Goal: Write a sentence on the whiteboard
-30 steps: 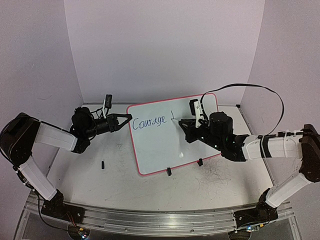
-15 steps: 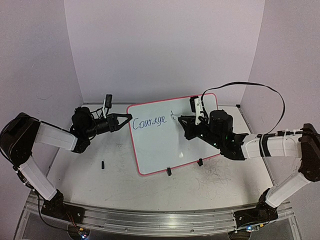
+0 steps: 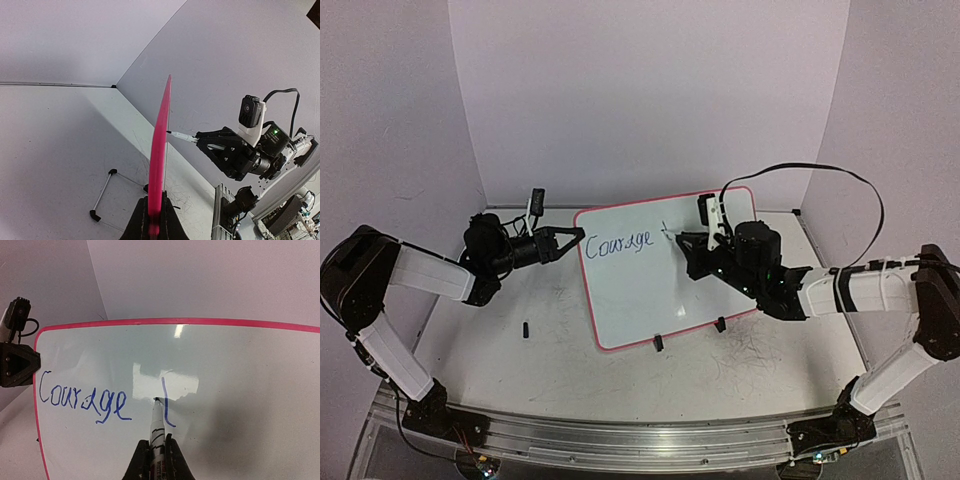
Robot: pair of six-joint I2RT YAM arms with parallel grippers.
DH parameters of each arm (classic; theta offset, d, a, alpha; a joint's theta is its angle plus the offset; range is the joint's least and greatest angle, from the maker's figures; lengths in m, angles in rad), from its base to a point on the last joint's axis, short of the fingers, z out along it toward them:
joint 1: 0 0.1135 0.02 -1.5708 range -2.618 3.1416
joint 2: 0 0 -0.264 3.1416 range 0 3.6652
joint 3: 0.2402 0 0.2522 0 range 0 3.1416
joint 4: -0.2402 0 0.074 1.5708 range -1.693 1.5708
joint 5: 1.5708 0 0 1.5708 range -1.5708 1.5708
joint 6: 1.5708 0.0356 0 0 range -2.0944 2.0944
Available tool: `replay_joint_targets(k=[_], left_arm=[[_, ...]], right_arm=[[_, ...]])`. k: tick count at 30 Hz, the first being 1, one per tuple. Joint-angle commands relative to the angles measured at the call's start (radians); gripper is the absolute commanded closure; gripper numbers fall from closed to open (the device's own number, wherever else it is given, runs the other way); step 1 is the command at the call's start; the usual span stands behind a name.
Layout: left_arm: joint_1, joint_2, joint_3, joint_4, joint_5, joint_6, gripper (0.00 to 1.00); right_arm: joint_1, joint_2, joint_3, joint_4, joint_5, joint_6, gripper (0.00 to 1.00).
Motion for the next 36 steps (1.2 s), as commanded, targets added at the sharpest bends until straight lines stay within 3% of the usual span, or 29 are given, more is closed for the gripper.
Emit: replay_joint_targets(k=[1, 13, 21, 36], left_arm=[[-0.023, 0.018, 0.031, -0.035, 0.02, -0.002, 1.0], [-0.023, 0.014, 0.03, -0.04, 0.02, 0.0, 1.0], [-0.023, 0.011, 0.028, -0.044, 0.018, 0.0, 1.0], [-0.024, 0.006, 0.031, -0.05, 0.019, 0.003, 1.0]], right_arm=[[-0.003, 0.011, 0.029, -0.006, 0.071, 0.015, 1.0], [-0.003, -0.019, 0.015, -0.031, 0.138, 0.029, 1.0], [-0.003, -0.098, -0.054, 0.053, 0.026, 0.01, 1.0], [-0.004, -0.037, -0.025, 0.035, 0.057, 0.016, 1.0]])
